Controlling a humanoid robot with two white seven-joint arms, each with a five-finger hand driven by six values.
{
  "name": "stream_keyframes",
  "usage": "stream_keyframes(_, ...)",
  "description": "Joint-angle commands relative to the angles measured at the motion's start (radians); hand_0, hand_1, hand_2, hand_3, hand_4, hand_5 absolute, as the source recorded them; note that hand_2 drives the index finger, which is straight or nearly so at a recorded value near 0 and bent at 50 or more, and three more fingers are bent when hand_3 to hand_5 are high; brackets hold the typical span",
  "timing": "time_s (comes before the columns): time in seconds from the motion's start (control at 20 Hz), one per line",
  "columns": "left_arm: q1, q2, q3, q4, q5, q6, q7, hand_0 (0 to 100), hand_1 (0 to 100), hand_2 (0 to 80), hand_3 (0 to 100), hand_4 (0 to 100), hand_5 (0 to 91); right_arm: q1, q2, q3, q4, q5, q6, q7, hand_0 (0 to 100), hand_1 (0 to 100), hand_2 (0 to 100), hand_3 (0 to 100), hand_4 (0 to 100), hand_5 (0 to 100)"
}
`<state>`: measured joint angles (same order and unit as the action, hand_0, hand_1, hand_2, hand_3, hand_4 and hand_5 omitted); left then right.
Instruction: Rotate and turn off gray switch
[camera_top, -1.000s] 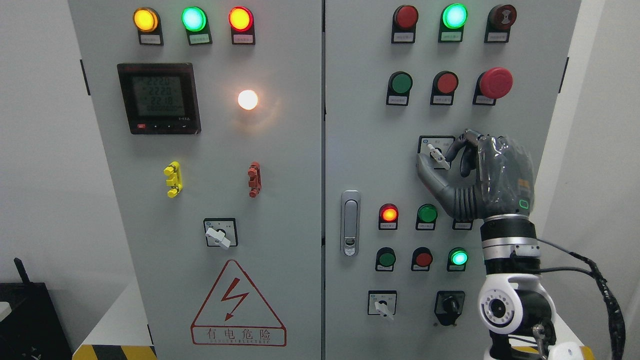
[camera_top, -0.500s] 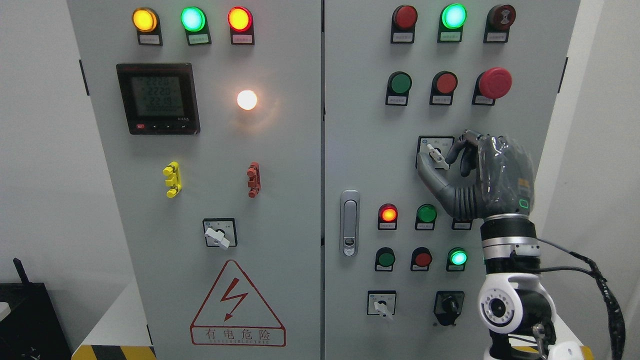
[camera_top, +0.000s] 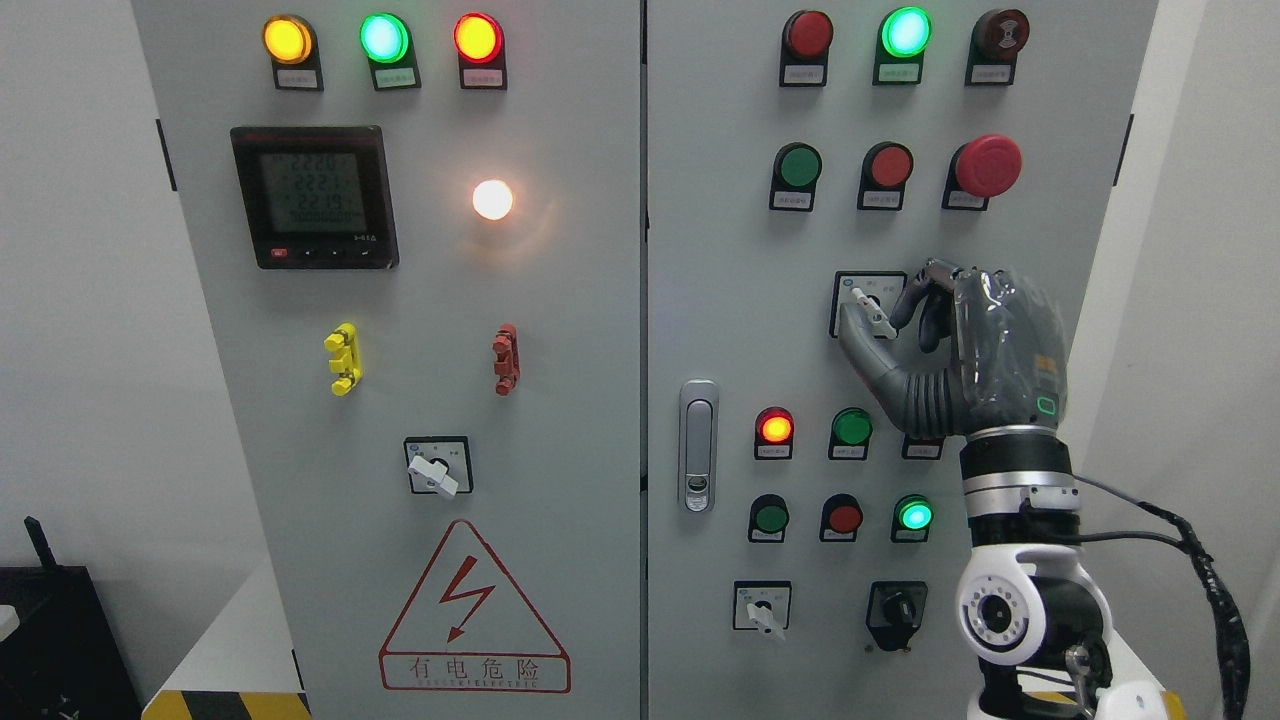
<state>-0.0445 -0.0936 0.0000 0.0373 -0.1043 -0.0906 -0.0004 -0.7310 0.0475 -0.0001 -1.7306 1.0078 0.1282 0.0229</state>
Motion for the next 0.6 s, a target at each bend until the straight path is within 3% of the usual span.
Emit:
stream_keyframes(0.0,0.000,0.000,0.032,0.000,0.000,0.000,0.000,12,39,0.0,0,0,0.0,-0.001,0.000,-0.018,0.000,0.000,-0.001,0.000,40,45,72,97,90,100)
stream_keyframes(0.55,0.000,0.000,0.032,0.001,0.000,0.000,0.000,12,39,0.0,0,0,0.0,-0.001,0.000,-0.020,0.000,0.020,-0.001,0.006,44,49,72,98,90,100)
